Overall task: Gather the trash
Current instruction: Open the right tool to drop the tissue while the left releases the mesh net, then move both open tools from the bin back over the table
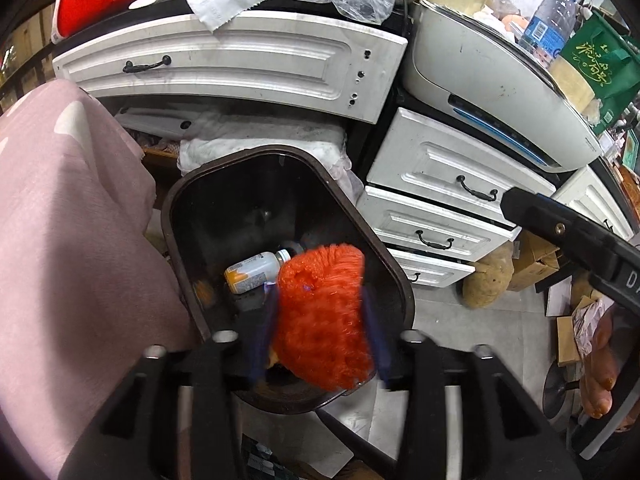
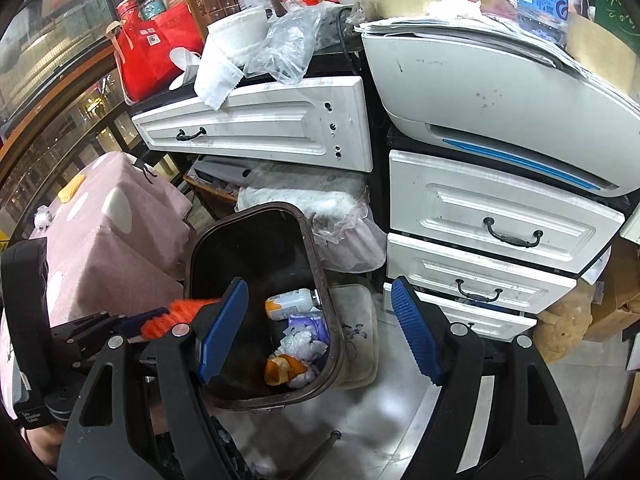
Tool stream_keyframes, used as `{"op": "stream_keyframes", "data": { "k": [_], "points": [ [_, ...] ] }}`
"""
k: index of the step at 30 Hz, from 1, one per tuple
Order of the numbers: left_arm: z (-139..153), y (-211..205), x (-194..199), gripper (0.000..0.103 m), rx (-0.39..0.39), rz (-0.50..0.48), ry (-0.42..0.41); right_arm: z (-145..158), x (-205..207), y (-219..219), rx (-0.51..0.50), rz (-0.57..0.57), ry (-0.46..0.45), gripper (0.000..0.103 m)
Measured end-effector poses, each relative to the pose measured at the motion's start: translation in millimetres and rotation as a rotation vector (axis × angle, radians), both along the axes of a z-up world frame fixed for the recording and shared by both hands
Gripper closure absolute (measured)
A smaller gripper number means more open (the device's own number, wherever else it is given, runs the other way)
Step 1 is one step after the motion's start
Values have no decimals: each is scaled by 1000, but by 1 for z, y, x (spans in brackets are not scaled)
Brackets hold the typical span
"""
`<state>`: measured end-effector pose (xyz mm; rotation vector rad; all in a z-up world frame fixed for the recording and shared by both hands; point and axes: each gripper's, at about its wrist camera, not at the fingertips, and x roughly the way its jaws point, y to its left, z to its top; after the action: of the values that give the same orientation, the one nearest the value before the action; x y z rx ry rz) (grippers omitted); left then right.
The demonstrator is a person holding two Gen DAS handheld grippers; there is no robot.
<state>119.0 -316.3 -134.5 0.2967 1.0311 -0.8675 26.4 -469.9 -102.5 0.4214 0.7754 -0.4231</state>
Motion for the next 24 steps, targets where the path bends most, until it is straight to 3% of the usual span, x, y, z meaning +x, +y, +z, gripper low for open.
{"op": "stream_keyframes", "data": {
  "k": [2, 5, 14, 24],
  "points": [
    [2, 1, -3, 30, -10, -2, -17, 0, 0, -1, -2, -3, 0, 29],
    [9, 2, -9, 21, -26, -14, -47, 0, 0, -3, 0, -12, 2, 27],
    [43, 13, -36, 7, -70, -30, -140, 1, -2, -3, 5, -21, -7, 21],
    [84, 52, -49, 6, -148, -10, -201, 14, 11, 17, -12, 36, -24, 19]
  ]
}}
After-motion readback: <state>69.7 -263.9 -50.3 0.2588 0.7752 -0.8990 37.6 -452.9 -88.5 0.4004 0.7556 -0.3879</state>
